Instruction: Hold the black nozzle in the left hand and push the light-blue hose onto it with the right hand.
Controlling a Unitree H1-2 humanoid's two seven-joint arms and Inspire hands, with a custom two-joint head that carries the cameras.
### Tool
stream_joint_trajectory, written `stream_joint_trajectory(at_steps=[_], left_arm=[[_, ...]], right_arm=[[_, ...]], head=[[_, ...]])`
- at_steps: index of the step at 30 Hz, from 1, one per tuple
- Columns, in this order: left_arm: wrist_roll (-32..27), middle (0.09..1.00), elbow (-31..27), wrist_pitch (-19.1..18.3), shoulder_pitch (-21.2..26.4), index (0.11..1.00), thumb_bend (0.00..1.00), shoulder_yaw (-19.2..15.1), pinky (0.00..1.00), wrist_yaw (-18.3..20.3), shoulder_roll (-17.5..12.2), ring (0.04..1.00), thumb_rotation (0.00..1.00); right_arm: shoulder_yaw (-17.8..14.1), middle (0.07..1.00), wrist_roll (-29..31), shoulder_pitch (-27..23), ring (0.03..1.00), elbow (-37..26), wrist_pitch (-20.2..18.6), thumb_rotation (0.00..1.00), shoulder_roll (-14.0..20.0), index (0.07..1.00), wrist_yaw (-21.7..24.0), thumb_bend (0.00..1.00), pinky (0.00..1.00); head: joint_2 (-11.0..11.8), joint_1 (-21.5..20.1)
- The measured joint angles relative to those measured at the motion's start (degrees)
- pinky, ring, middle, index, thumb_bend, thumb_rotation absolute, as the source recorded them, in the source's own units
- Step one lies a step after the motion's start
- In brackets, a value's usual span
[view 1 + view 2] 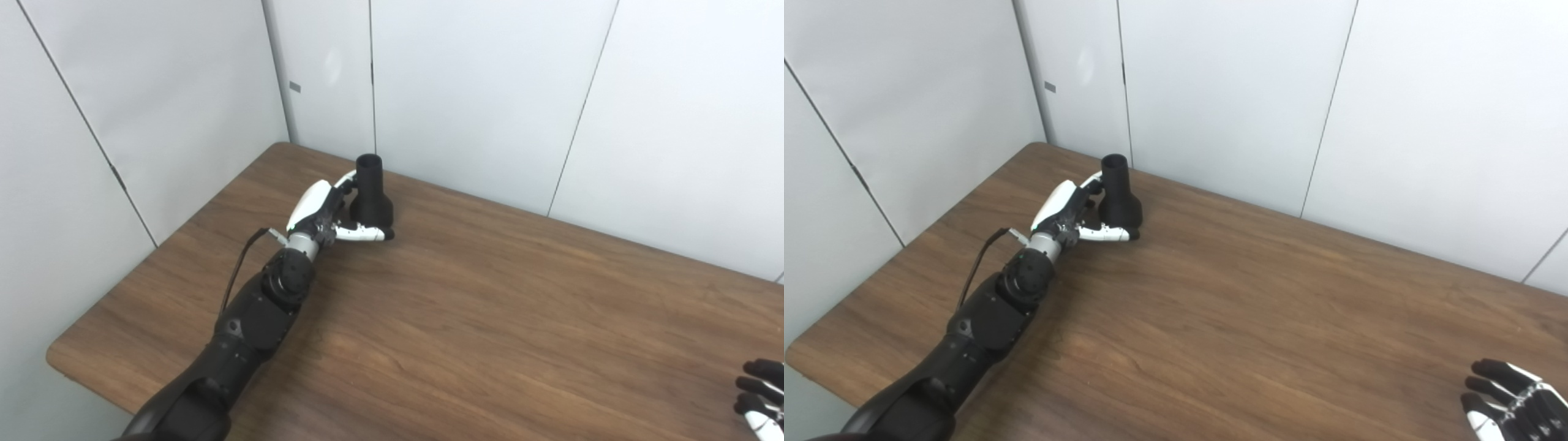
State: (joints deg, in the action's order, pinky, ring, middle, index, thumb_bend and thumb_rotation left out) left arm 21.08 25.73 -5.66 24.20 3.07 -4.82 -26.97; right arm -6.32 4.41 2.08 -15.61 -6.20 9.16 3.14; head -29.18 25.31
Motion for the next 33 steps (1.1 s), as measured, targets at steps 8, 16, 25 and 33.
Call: stream_joint_trajectory(at_steps=[8,16,25,33], left_arm=[[3.83,0.911,-0.45,-2.67,-0.04,0.917,1.0,3.12,1.0,0.52,0.33,0.945,0.24],[4.18,0.894,-0.41,-2.58,-0.04,0.901,1.0,3.08,1.0,0.29,0.33,0.913,0.2],[4.61,0.881,1.66,-0.42,0.26,0.897,1.0,3.12,1.0,-2.05,0.34,0.894,0.27],[4.69,0.867,3.88,0.51,1.45,0.886,1.0,3.51,1.0,-2.68,0.4,0.875,0.3]], right_arm=[[-0.19,0.683,-0.03,0.6,0.662,-0.22,-0.12,0.03,-0.02,0.638,-0.01,0.18,0.52],[-0.23,0.684,0.21,0.85,0.664,-0.5,-0.15,0.0,-0.02,0.638,0.05,0.18,0.53],[-0.43,0.686,0.68,1.11,0.665,-0.7,-0.25,0.0,0.09,0.643,0.42,0.19,0.54],[-0.35,0.702,0.55,1.2,0.685,-0.71,-0.26,0.0,0.08,0.655,0.91,0.18,0.56]], head=[[-0.18,-0.61],[-0.26,-1.05],[-0.44,-1.4],[-0.26,-1.85]])
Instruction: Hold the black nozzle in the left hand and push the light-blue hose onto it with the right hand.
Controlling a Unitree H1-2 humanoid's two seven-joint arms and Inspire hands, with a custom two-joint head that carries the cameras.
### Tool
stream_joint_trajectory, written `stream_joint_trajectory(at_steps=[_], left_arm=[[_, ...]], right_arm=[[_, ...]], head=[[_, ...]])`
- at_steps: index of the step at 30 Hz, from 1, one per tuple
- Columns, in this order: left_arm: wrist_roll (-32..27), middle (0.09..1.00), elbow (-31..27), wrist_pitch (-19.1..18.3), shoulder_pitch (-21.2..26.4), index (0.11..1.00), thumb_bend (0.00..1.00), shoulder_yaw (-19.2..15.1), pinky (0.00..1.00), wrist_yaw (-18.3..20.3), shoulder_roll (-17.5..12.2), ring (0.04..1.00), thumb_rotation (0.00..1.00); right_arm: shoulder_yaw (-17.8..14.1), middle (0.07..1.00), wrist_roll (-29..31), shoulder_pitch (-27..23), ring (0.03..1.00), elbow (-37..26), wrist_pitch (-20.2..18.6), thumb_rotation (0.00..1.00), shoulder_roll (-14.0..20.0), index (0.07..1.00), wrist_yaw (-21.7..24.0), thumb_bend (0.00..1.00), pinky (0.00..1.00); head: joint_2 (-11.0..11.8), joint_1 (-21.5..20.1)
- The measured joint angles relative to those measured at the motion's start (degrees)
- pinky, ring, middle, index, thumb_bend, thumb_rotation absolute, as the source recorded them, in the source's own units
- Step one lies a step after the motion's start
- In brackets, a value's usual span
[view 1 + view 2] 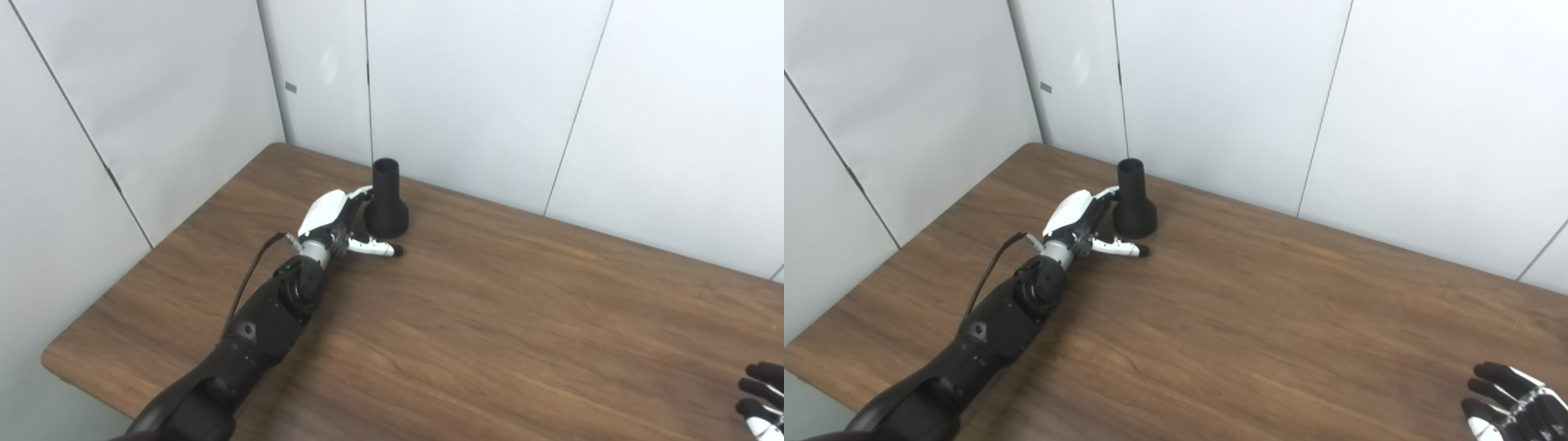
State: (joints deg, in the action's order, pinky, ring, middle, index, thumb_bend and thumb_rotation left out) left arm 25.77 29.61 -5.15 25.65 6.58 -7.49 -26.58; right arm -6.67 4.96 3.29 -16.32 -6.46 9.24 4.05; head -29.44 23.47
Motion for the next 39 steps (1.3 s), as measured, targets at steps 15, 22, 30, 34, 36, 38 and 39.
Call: stream_joint_trajectory(at_steps=[15,22,30,34,36,38,39], left_arm=[[2.0,0.854,3.67,1.63,2.54,0.85,1.0,1.95,0.99,-1.24,-0.58,0.857,0.32],[3.61,0.863,3.42,0.31,2.92,0.861,1.0,3.38,1.0,-0.83,-0.76,0.873,0.35],[3.86,0.813,1.41,-3.02,3.11,0.833,1.0,3.57,0.98,0.88,-0.63,0.833,0.35],[4.13,0.785,0.49,-3.65,3.1,0.809,1.0,3.77,0.97,0.92,-0.66,0.818,0.32],[4.24,0.765,0.37,-3.58,3.07,0.782,1.0,3.79,0.96,0.76,-0.62,0.807,0.3],[4.31,0.73,-0.1,-3.58,2.95,0.75,1.0,3.8,0.95,0.71,-0.59,0.793,0.3],[4.34,0.715,-0.08,-3.42,2.87,0.736,1.0,3.81,0.95,0.39,-0.51,0.777,0.29]], right_arm=[[0.05,0.698,-0.19,0.19,0.68,-0.01,-0.06,0.0,-0.26,0.654,0.15,0.17,0.57],[0.13,0.699,-0.23,0.38,0.682,-0.15,-0.17,0.0,-0.3,0.658,0.12,0.17,0.57],[0.13,0.718,0.17,0.67,0.708,-1.24,-2.08,0.0,-0.37,0.678,0.21,0.16,0.61],[0.13,0.722,0.17,0.67,0.712,-1.24,-2.08,0.0,-0.37,0.682,0.24,0.15,0.61],[0.15,0.72,0.13,0.68,0.708,-1.25,-2.09,0.0,-0.37,0.681,0.24,0.15,0.61],[0.15,0.72,0.12,0.68,0.707,-1.25,-2.09,0.0,-0.37,0.681,0.23,0.15,0.61],[0.16,0.72,0.12,0.68,0.707,-1.28,-2.12,0.0,-0.37,0.681,0.24,0.15,0.61]], head=[[0.18,-0.88],[0.18,-1.32],[0.09,-1.58],[0.09,-1.58],[0.0,-1.67],[-0.09,-1.93],[-0.17,-2.02]])
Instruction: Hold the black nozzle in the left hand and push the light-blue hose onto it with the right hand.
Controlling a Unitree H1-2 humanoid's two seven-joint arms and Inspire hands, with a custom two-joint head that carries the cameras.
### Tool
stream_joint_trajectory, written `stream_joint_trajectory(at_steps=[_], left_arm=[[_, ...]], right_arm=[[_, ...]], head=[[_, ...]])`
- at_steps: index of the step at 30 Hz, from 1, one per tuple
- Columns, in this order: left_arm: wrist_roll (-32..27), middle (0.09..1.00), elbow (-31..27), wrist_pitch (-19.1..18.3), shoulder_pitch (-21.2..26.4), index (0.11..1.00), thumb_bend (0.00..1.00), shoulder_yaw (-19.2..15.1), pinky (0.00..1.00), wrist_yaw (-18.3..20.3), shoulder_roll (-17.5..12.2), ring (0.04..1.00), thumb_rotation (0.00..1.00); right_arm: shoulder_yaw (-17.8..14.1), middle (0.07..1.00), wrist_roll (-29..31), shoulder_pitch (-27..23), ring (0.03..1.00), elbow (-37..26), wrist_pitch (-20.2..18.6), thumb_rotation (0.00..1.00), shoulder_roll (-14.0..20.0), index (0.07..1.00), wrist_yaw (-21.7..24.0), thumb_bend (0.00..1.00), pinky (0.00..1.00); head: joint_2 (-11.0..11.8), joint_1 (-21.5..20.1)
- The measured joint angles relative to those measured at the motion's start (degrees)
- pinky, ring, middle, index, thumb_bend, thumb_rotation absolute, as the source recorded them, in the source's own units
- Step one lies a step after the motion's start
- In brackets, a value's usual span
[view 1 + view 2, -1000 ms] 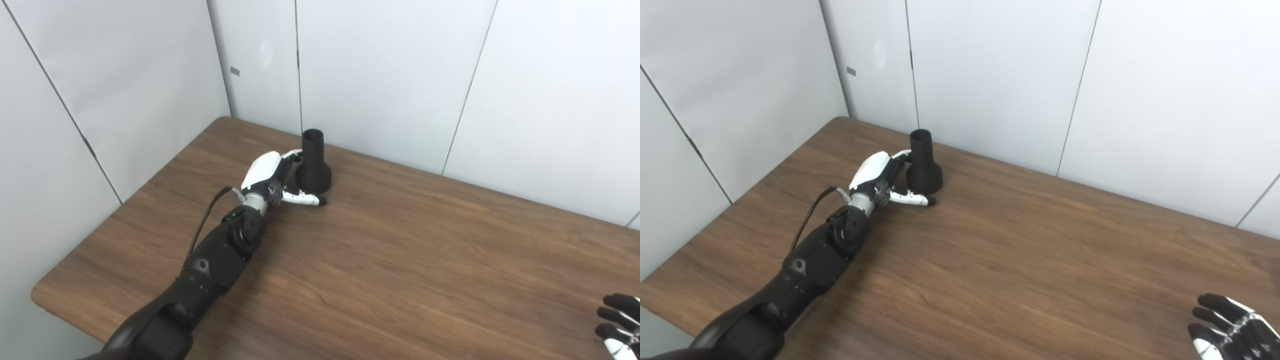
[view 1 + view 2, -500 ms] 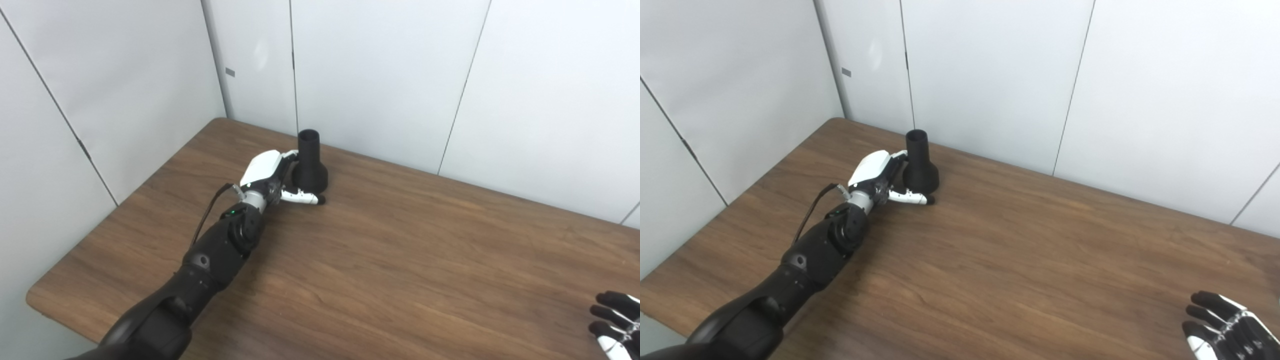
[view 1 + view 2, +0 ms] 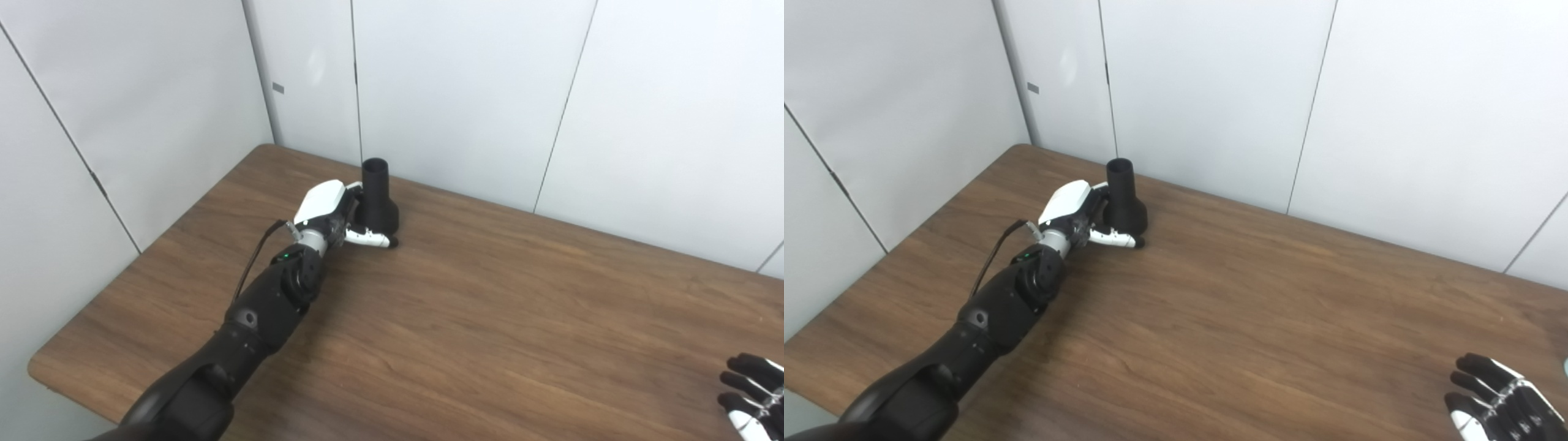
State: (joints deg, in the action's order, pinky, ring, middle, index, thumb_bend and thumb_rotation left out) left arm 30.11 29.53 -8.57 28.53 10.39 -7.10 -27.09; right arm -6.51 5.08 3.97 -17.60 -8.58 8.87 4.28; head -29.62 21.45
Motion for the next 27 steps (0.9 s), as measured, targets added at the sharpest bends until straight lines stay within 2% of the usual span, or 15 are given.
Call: stream_joint_trajectory(at_steps=[5,6,7,8,9,10,11,12,19,24,25,27], left_arm=[[0.12,0.642,0.83,0.92,0.03,0.657,0.95,0.09,0.94,-2.78,0.62,0.727,0.16],[0.07,0.627,1.36,1.62,0.03,0.635,0.93,0.05,0.74,-3.46,0.69,0.653,0.12],[0.04,0.606,1.5,2.43,-0.02,0.601,0.92,-0.02,0.63,-3.92,0.72,0.607,0.06],[0.02,0.58,1.5,3.2,-0.01,0.559,0.82,-0.07,0.61,-4.17,0.69,0.581,0.03],[0.02,0.564,1.5,4.03,0.03,0.525,0.67,-0.06,0.62,-4.18,0.62,0.568,0.04],[0.0,0.528,1.51,4.82,0.04,0.496,0.59,-0.04,0.6,-4.18,0.54,0.547,0.02],[-0.04,0.512,1.55,5.32,0.03,0.489,0.55,0.02,0.57,-4.18,0.51,0.525,0.01],[-0.04,0.497,1.61,5.58,-0.07,0.489,0.54,0.05,0.5,-4.21,0.54,0.491,0.0],[1.79,0.448,2.13,7.7,-0.21,0.499,0.52,1.57,0.26,-6.44,0.72,0.325,0.0],[2.56,0.41,2.34,9.12,-0.63,0.51,0.52,2.96,0.15,-6.91,1.26,0.214,0.0],[2.61,0.448,2.35,9.28,-0.76,0.494,0.52,3.2,0.13,-6.92,1.33,0.192,0.0],[2.58,0.467,2.37,9.42,-0.96,0.486,0.52,3.36,0.12,-7.17,1.57,0.183,0.0]], right_arm=[[0.0,0.708,-0.09,0.22,0.692,-0.5,-0.23,0.0,0.0,0.671,-0.03,0.15,0.59],[0.0,0.706,-0.16,0.28,0.69,-0.5,-0.23,0.0,0.0,0.67,-0.03,0.16,0.58],[0.0,0.706,-0.21,0.35,0.691,-0.5,-0.23,0.0,0.0,0.67,-0.04,0.16,0.58],[-0.01,0.705,-0.28,0.45,0.69,-0.5,-0.23,0.0,0.0,0.669,-0.04,0.16,0.58],[0.01,0.708,-0.39,0.54,0.694,-0.5,-0.22,0.0,0.0,0.671,-0.03,0.16,0.59],[0.05,0.71,-0.5,0.59,0.695,-0.5,-0.21,0.0,0.0,0.672,-0.02,0.16,0.59],[0.05,0.71,-0.69,0.63,0.695,-0.5,-0.21,0.0,0.0,0.673,-0.02,0.16,0.59],[0.05,0.71,-0.8,0.64,0.694,-0.5,-0.21,0.0,0.0,0.673,-0.02,0.16,0.59],[0.08,0.712,-0.8,0.65,0.696,-0.75,-0.21,0.0,0.01,0.677,0.14,0.16,0.59],[0.11,0.712,-0.96,0.83,0.696,-1.83,-0.23,0.0,0.01,0.678,0.15,0.17,0.59],[0.08,0.716,-0.98,0.84,0.7,-1.84,-0.24,0.0,0.01,0.681,0.14,0.17,0.6],[0.1,0.717,-0.98,0.88,0.703,-1.84,-0.26,0.0,0.01,0.682,0.15,0.17,0.6]], head=[[0.0,-0.09],[0.0,-0.09],[0.0,-0.09],[-0.17,-0.26],[-0.18,-0.26],[-0.18,-0.26],[-0.18,-0.26],[-0.18,-0.26],[-0.44,-0.35],[-0.53,-0.26],[-0.53,-0.26],[-0.53,-0.26]])
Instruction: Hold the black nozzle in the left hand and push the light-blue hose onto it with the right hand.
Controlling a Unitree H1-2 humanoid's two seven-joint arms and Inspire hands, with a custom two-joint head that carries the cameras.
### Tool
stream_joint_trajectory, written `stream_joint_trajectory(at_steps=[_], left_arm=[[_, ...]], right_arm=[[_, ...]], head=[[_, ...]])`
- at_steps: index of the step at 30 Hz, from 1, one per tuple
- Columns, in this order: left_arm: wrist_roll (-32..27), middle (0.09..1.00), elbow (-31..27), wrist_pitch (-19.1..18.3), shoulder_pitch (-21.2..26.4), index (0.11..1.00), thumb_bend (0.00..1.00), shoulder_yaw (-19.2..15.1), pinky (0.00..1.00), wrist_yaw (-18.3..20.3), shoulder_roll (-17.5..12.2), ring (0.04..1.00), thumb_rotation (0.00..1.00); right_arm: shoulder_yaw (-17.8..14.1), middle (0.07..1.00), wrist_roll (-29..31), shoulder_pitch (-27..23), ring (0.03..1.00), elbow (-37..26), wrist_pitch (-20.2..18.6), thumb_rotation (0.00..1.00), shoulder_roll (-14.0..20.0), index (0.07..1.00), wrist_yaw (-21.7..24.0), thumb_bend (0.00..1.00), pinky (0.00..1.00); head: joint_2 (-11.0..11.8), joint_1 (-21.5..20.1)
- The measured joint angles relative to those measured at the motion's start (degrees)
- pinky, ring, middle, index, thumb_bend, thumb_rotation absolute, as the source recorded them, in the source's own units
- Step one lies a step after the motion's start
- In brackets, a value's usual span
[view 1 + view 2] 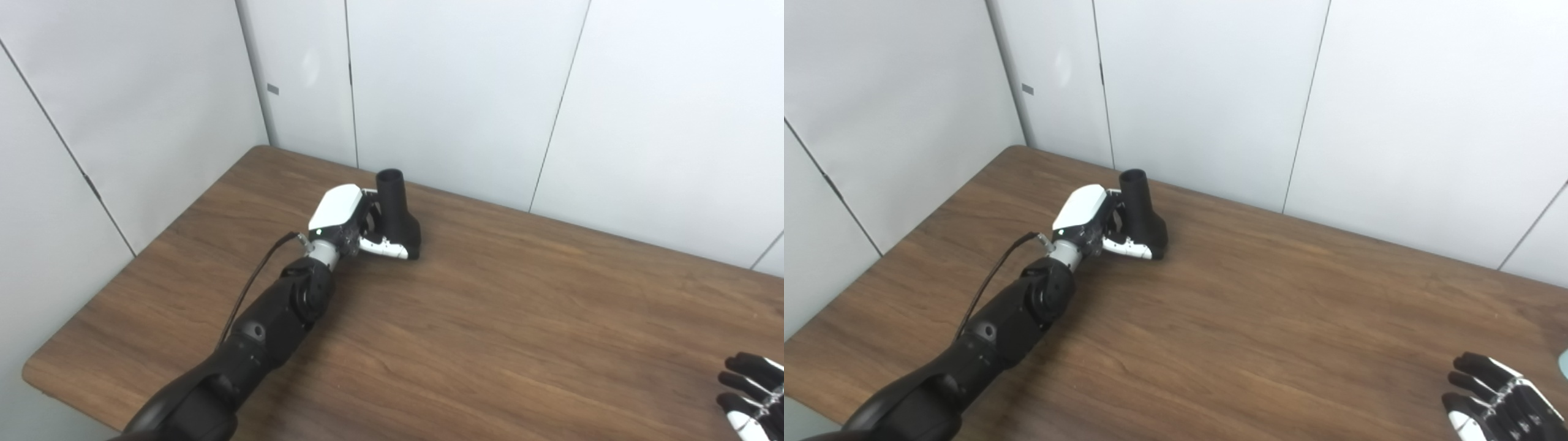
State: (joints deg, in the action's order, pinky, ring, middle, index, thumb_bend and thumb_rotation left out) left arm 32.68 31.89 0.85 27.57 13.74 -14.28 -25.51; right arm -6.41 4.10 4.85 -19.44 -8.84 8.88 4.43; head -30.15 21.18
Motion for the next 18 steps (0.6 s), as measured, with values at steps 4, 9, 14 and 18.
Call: stream_joint_trajectory(at_steps=[4,9,14,18], left_arm=[[-0.21,0.416,-0.26,0.07,-0.42,0.51,0.52,0.02,0.16,-0.03,0.02,0.223,0.0],[-0.06,0.424,-0.67,0.49,-0.97,0.518,0.52,0.26,0.19,-0.9,-0.02,0.243,0.0],[-0.3,0.447,0.03,4.81,-1.85,0.511,0.52,0.35,0.26,-2.76,-0.14,0.316,0.0],[-0.98,0.476,0.57,7.22,-2.14,0.526,0.5,0.25,0.33,-2.82,-0.36,0.371,0.0]], right_arm=[[0.07,0.72,-0.16,0.0,0.705,0.0,-0.02,0.0,0.04,0.684,0.02,0.17,0.61],[0.41,0.719,-0.53,-0.01,0.703,-0.18,-0.51,0.0,0.05,0.683,0.0,0.16,0.61],[1.2,0.718,-1.95,-0.02,0.705,-0.85,-2.03,0.0,-0.09,0.685,-0.32,0.15,0.62],[1.37,0.73,-2.6,-0.28,0.717,-1.69,-2.38,0.0,-0.76,0.699,-0.96,0.15,0.64]], head=[[-0.26,-0.17],[-0.61,-3.68],[-1.49,-8.07],[-2.11,-10.98]])
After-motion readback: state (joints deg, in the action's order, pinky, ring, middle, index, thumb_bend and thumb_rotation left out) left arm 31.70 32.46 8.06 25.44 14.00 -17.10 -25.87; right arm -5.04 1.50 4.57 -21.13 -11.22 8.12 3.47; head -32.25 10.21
